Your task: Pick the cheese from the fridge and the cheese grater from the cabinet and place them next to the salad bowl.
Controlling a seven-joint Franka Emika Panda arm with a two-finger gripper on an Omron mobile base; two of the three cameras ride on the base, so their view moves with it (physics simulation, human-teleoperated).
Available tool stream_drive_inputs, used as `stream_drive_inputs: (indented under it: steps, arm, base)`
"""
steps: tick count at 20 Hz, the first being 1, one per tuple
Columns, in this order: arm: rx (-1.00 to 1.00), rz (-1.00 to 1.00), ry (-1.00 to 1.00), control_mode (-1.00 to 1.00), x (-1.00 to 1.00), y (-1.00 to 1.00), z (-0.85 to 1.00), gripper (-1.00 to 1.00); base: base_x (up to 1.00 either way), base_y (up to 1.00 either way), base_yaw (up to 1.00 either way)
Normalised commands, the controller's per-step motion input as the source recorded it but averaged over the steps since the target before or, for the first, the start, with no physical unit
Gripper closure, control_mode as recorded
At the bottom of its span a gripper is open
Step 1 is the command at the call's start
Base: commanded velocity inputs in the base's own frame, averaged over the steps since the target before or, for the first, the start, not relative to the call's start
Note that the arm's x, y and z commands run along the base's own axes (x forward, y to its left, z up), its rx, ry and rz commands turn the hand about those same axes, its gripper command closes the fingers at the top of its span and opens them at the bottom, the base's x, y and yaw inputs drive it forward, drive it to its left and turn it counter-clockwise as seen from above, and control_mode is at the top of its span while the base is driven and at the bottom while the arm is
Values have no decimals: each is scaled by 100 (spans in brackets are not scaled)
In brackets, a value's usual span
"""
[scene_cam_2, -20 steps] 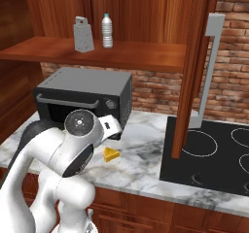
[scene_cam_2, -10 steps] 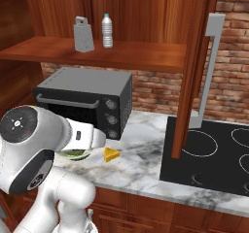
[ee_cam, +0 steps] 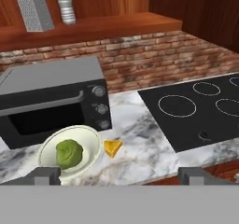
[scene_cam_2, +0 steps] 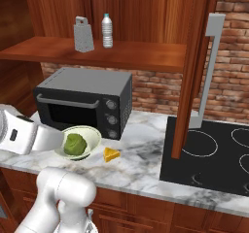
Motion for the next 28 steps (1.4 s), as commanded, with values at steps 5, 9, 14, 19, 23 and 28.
stream_drive_inputs:
  steps: [5,9,14,19,23,28]
  arm:
    - [0,0,-17,-100,-54,25,88,-100]
    - [0,3,-51,-100,-92,38,22,-100]
    - [2,4,-20,-100,-34,-2,6,-100]
    - [-15,8,-24,-100,3,15,49,-100]
    - [-12,1,-26,-100,0,41,53,-100]
    - [0,0,-2,-100,35,23,10,-100]
  base:
    - [0,0,0]
    - [0,0,0]
    - [0,0,0]
    - [0,0,0]
    - [0,0,0]
    - [0,0,0]
